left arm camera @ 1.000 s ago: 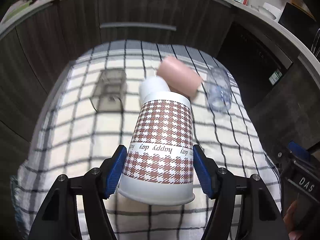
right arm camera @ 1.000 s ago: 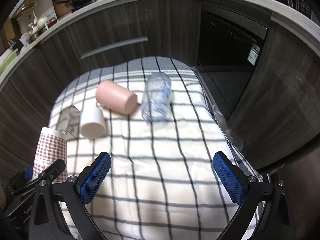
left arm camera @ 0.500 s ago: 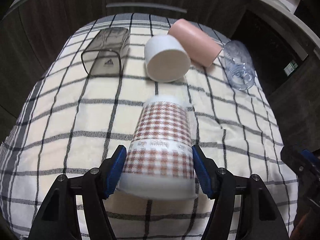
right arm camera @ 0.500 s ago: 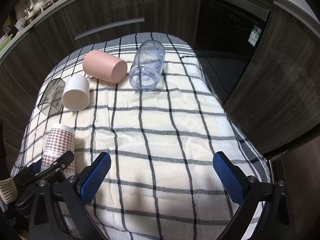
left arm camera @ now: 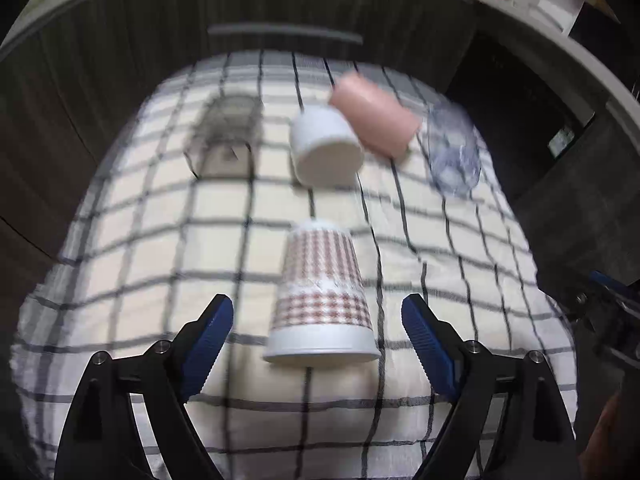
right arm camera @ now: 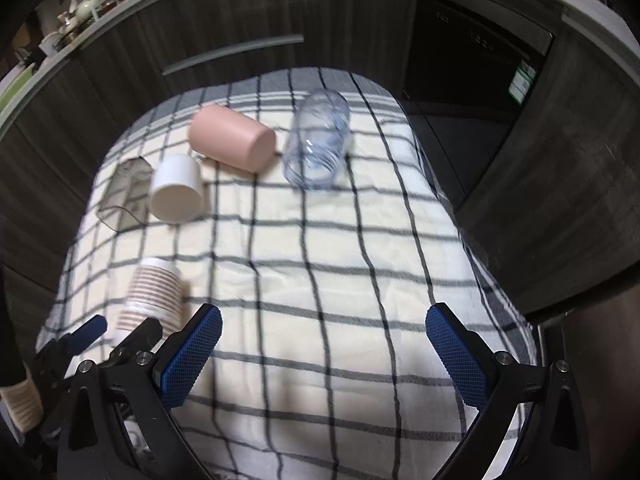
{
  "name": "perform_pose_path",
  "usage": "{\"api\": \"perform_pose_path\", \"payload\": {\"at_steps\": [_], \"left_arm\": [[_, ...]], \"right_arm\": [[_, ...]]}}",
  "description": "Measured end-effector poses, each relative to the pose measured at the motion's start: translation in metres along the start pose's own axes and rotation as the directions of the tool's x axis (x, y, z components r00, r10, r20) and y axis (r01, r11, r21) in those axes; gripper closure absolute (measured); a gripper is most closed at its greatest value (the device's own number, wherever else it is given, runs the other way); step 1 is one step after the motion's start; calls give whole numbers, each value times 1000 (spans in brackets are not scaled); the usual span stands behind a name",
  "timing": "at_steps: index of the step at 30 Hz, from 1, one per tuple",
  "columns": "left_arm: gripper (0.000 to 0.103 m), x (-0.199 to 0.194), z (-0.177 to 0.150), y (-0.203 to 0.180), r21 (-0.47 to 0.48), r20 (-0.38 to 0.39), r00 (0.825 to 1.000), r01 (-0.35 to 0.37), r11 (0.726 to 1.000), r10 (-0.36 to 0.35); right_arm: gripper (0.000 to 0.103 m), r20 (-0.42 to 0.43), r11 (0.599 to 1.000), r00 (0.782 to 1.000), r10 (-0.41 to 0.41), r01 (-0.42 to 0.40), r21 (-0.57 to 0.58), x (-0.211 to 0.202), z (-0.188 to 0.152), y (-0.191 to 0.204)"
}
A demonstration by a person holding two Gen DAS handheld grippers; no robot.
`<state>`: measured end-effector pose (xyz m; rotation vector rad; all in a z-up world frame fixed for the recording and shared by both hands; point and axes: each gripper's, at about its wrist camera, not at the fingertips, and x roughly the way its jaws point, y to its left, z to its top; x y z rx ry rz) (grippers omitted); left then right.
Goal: Flip cup upside down
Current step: 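Lift the paper cup with the right tool and rotate it mouth-down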
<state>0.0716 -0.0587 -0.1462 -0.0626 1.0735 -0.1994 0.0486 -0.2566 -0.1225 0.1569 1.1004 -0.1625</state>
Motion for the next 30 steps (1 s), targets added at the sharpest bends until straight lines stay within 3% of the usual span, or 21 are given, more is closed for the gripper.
{"api": "perform_pose_path", "payload": {"at_steps": [4,6,12,15,22,25,30], "left_arm": [[11,-39,12,22,-34,109,993,-31,999,34],[10,-50,18,33,-48,133,990,-49,998,55],[10,-69,19,66,-68,170,973,-144,987,154],[10,-70,20,89,-122,169,970,-157,980,177],[10,-66,23,128,-196,172,961,-184,963,218],[10,-62,25,135,-197,181,952,-209,958,246],[10,-55,27,142,-210,173,954,-208,955,245]], "right_arm": [[1,-26,997,997,74,-74,-34,-11,20,20],[1,-70,990,989,132,-136,-50,-9,32,34],[1,-221,969,961,168,-202,-142,14,53,91],[2,-317,959,934,163,-225,-170,32,58,117],[7,-539,955,838,87,-224,-195,86,55,161],[8,-595,954,802,43,-209,-213,104,51,173],[10,-666,952,745,-15,-194,-238,130,42,187]]}}
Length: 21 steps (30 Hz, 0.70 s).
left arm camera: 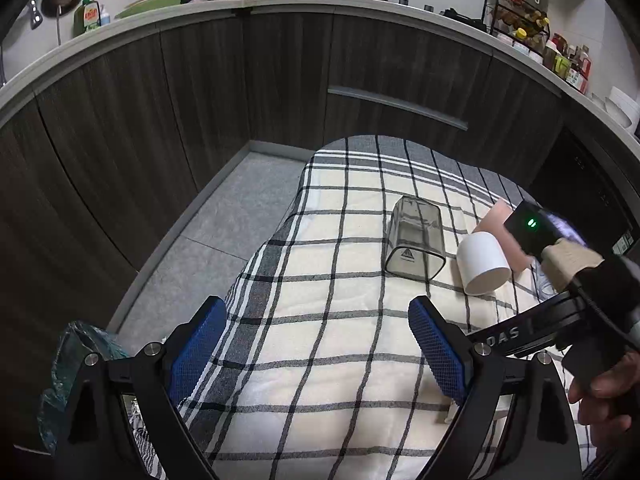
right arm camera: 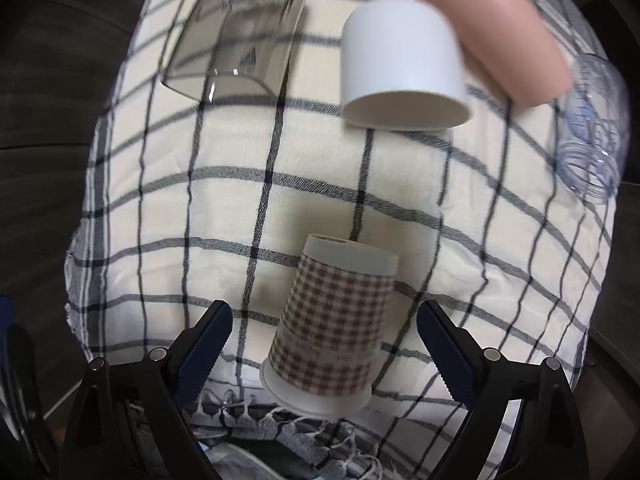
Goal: Flip cup upside down
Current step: 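Lift the paper cup with the right tool and rotate it mouth-down, then lower the inverted paper cup onto the cloth and open the right tool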
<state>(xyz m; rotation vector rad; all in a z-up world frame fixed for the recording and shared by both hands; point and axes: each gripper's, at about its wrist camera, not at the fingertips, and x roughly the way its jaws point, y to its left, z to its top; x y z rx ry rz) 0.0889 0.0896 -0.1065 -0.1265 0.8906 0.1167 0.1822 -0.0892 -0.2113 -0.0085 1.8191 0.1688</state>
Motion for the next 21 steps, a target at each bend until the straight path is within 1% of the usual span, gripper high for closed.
{"api": "perform_pose_path", "payload": {"at_steps": [5,6,7,9,11,15,17,19,21], "left_arm": [[10,11,0,1,-4,-11,1000,-14,1000,14],[10,12,0,1,-4,-14,1000,-16,1000,16],[10,13,-1,2,-7,-17,1000,-16,1000,16],[10,15,-1,2,-12,-22,1000,-13,1000,13],[10,16,-1,2,-10,-25,1000,-11,1000,11],[10,14,-2,-1,-2,-15,1000,-12,1000,12],[10,12,-3,-1,-7,-3,1000,-11,1000,11],[10,9,-3,-1,-12,13,1000,-5,1000,5],[10,8,-4,-1,-15,30,1000,-3,1000,4]], "right_arm": [[17,-83,999,996,-35,37,24,28,10,-2],[22,-94,999,995,-41,44,30,32,10,-3],[31,-100,998,994,-44,47,33,34,10,-4],[41,-108,998,993,-37,41,40,39,8,-4],[41,-99,998,995,-30,35,46,40,7,-5],[42,-49,998,999,-21,24,62,30,-1,-9],[42,3,998,1000,-8,7,67,19,-8,-11],[42,75,997,997,20,-26,73,3,-19,-14],[42,177,996,984,35,-50,78,-15,-28,-16]]}}
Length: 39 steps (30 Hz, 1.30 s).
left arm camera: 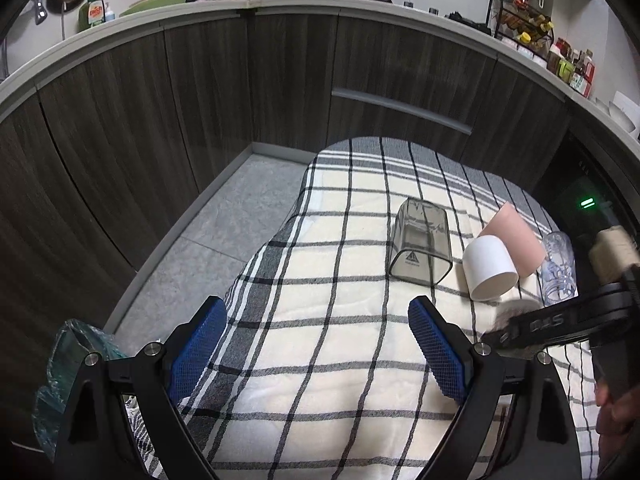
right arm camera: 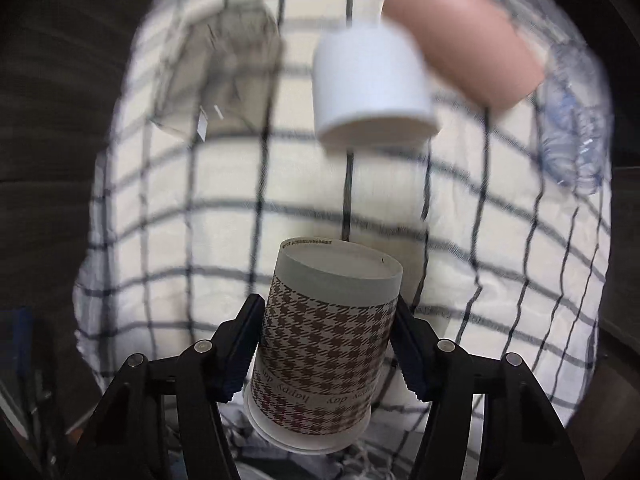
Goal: Flip cup upside down
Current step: 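Lower the inverted paper cup onto the cloth and open the right tool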
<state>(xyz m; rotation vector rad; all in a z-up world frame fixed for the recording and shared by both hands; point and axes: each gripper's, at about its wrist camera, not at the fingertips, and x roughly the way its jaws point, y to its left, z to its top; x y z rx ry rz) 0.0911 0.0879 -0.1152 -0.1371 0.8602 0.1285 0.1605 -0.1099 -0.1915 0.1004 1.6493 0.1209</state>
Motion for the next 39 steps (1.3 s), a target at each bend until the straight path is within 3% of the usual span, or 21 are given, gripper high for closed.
{"api": "perform_pose_path", "payload": {"at_steps": [2,4,7,9,13,14,16,18,21,23,28,35,36,39], "left_arm": [[10,-1,-1,0,-3,24,1000,5,1000,-5],[10,0,-1,0,-6,55,998,12,1000,-12],[10,4,-2,-4,5,98,995,22,1000,-23],[10,8,-4,-7,20,130,991,36,999,-39],[10,17,-9,-17,60,165,985,38,997,-47],[10,19,-11,-21,74,170,984,38,997,-50],[10,23,-15,-26,95,171,984,36,995,-52],[10,26,-18,-30,113,167,985,25,993,-44],[10,29,-20,-28,115,158,987,18,993,-36],[10,31,-22,-24,100,150,988,22,995,-37],[10,36,-24,-18,73,125,991,30,997,-39],[10,34,-26,-20,87,126,991,37,996,-48],[10,34,-26,-19,84,127,991,36,996,-47],[10,34,-25,-18,76,121,991,41,996,-50]], "right_arm": [[42,130,1000,992,7,-7,3,-21,-14,-6],[42,265,1000,964,4,-8,12,-40,-23,-12],[42,462,999,887,-27,5,48,-61,-29,-23],[42,573,996,817,-71,31,79,-63,-37,-24],[42,704,991,701,-118,41,126,-63,-35,-33],[42,725,989,676,-133,49,136,-58,-33,-32],[42,741,986,654,-156,62,152,-46,-31,-32],[42,737,982,652,-180,80,169,-35,-29,-33],[42,710,977,673,-207,110,180,-20,-28,-30],[42,704,975,675,-220,144,167,-18,-34,-24],[43,656,977,723,-215,168,134,-11,-49,-18],[42,653,976,726,-216,185,116,-5,-61,-15],[41,648,976,731,-215,187,113,-5,-60,-15],[19,633,976,744,-214,185,112,-4,-59,-15]]}}
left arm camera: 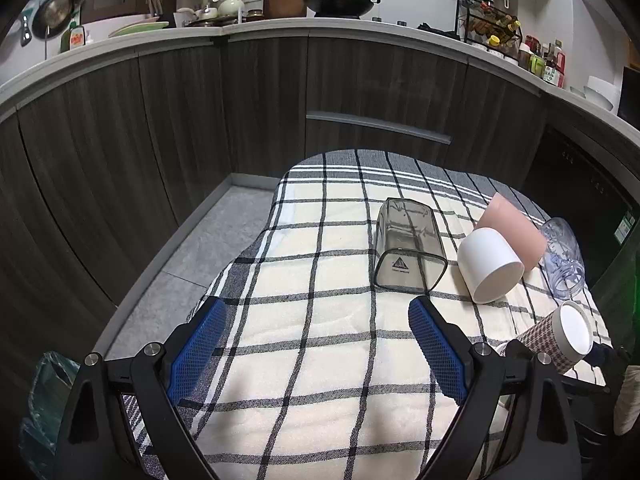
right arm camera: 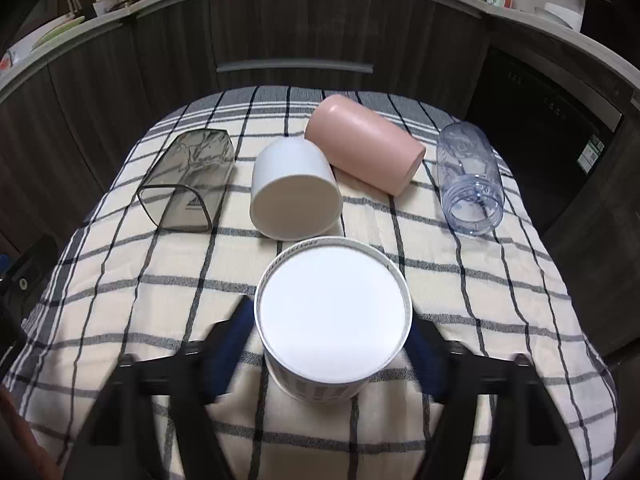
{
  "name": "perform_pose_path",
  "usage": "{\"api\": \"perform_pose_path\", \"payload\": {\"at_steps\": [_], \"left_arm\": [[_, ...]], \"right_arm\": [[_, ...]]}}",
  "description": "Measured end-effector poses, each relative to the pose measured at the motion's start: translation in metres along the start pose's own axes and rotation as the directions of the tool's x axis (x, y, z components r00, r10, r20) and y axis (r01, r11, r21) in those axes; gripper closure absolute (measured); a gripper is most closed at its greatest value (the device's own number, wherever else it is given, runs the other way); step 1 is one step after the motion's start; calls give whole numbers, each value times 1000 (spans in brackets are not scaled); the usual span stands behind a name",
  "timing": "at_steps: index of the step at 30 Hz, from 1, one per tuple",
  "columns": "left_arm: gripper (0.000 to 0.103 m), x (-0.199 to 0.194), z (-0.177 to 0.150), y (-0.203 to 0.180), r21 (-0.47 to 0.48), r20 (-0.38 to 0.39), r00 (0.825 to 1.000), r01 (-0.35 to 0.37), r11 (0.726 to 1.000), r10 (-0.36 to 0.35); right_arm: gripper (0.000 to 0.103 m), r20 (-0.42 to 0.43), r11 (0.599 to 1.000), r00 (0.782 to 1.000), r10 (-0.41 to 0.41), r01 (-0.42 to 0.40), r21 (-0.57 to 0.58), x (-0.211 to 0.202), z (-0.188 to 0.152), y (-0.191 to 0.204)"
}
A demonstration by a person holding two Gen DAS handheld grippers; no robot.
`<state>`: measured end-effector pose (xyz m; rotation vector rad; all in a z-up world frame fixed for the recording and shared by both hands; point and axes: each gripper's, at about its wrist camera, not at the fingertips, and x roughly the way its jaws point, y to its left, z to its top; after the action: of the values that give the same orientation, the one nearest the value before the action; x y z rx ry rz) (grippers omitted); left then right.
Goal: Flip cup upside down
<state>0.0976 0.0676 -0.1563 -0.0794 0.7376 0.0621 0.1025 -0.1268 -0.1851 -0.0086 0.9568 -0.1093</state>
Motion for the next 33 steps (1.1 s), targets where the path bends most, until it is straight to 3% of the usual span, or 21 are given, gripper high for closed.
{"api": "perform_pose_path", "payload": {"at_steps": [7,18,33], "left_arm": [[10,-11,6,-3,-4,-3,1000,27,1000,-27],[8,-52,17,-17,-1,67,995,77,997,-76],[1,-112,15,-31,34,81,993,77,996,-80]], "right_arm": [[17,40,1000,999,-9,8,11,-23,3,-7],[8,240,1000,971,-14,16,-5,-100,11,-24],[2,296,999,955,15,-27,36,-157,1,-52]]}}
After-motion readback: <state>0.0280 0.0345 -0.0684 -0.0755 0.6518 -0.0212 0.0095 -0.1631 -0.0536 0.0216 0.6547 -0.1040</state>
